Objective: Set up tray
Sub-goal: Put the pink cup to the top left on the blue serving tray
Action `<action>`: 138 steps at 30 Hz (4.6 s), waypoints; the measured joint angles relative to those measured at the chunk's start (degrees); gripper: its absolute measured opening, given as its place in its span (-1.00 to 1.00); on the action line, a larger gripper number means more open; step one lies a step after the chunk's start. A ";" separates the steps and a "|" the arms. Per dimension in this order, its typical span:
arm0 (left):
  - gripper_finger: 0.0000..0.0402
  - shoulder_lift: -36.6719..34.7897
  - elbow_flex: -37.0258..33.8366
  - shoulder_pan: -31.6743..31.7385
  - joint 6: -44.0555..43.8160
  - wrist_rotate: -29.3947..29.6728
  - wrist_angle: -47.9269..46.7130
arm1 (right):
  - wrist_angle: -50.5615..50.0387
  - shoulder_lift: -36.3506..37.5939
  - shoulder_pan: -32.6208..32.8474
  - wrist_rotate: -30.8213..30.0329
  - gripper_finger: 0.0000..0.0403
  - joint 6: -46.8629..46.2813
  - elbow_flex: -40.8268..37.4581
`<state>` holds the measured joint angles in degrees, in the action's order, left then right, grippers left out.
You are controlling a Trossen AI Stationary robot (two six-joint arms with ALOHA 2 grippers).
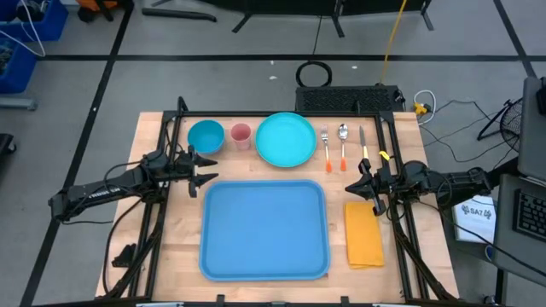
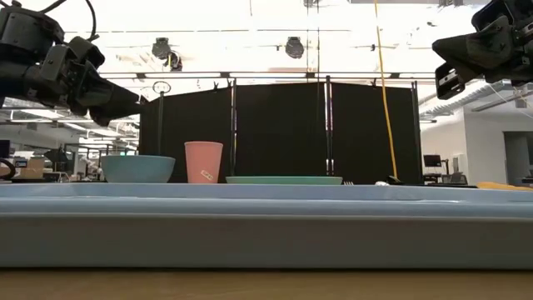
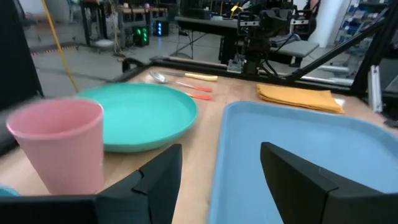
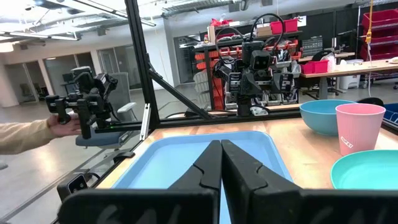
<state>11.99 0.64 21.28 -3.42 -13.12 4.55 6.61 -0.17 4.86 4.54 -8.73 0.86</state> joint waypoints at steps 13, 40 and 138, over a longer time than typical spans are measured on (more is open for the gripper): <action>0.11 0.00 0.04 0.00 5.46 1.73 3.48 | 0.00 0.00 -0.01 0.00 -1.00 0.03 -0.01; 0.11 0.00 0.02 0.02 2.81 3.15 4.23 | 10.77 -0.02 -0.02 -4.74 -1.00 5.98 -0.02; -0.97 82.01 70.44 15.14 -0.30 14.62 -48.47 | 12.28 -2.66 0.00 -52.48 -1.00 19.06 0.00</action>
<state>93.99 71.09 36.42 -3.73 1.50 -43.92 18.89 -2.83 4.86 -47.94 10.33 0.86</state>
